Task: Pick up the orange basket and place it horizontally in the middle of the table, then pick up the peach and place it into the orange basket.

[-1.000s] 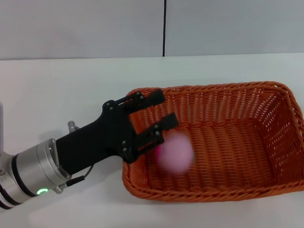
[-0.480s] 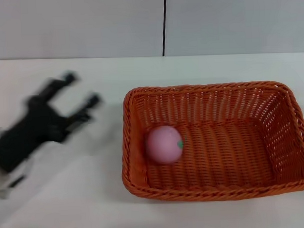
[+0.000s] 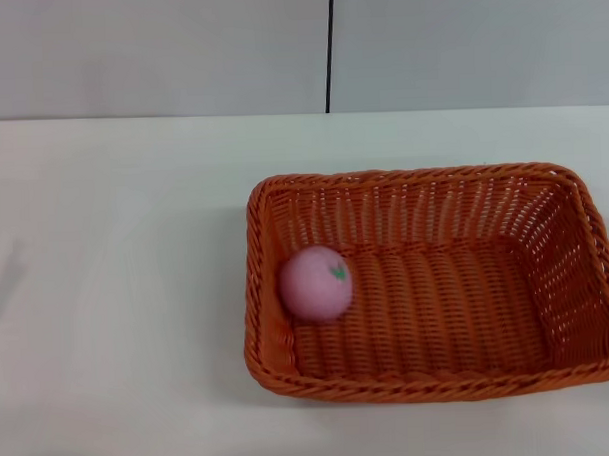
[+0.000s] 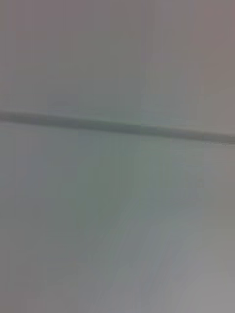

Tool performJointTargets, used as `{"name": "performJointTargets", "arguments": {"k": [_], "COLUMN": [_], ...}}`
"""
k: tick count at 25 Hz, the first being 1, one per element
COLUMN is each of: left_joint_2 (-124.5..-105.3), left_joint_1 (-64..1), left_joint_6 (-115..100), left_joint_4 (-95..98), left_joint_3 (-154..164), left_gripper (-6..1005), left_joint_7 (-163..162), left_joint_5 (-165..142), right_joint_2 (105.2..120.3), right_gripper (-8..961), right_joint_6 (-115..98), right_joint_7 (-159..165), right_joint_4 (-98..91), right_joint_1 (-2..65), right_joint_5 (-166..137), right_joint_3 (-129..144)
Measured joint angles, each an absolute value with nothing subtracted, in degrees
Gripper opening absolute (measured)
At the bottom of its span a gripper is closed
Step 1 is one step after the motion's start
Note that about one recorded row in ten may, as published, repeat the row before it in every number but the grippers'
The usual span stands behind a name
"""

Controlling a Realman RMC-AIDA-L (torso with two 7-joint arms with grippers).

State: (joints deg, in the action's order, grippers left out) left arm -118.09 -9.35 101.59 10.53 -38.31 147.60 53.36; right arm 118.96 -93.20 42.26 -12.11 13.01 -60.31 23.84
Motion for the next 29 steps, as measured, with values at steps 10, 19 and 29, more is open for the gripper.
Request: {"name": "performJointTargets", "arguments": {"k": [10, 19, 29], "left_joint_2": [-118.45, -118.59, -118.06], "left_joint_1": [-4.3, -4.8, -7.1], "left_joint_6": [99.4, 95.3, 87.8], "left_joint_4": [4.5, 2.9, 2.3], "left_joint_3": [-46.5, -47.1, -48.8], "left_gripper": [826, 827, 826], "left_joint_7": [148.0, 147.5, 149.3], "left_joint_5": [53.4, 53.3, 53.4], "right_joint_2": [118.94, 119.07, 119.06], "right_gripper": [530, 530, 531], "right_joint_6": [-93.1, -92.0, -91.4], "right_joint_7": [39.2, 34.8, 27.3], "right_joint_4": [-11.7, -9.6, -5.1], "right_joint_1": [15.0, 14.5, 15.7], "right_joint_5": [-60.3, -60.4, -60.7], "right_joint_3": [22.0, 21.0, 21.2]}}
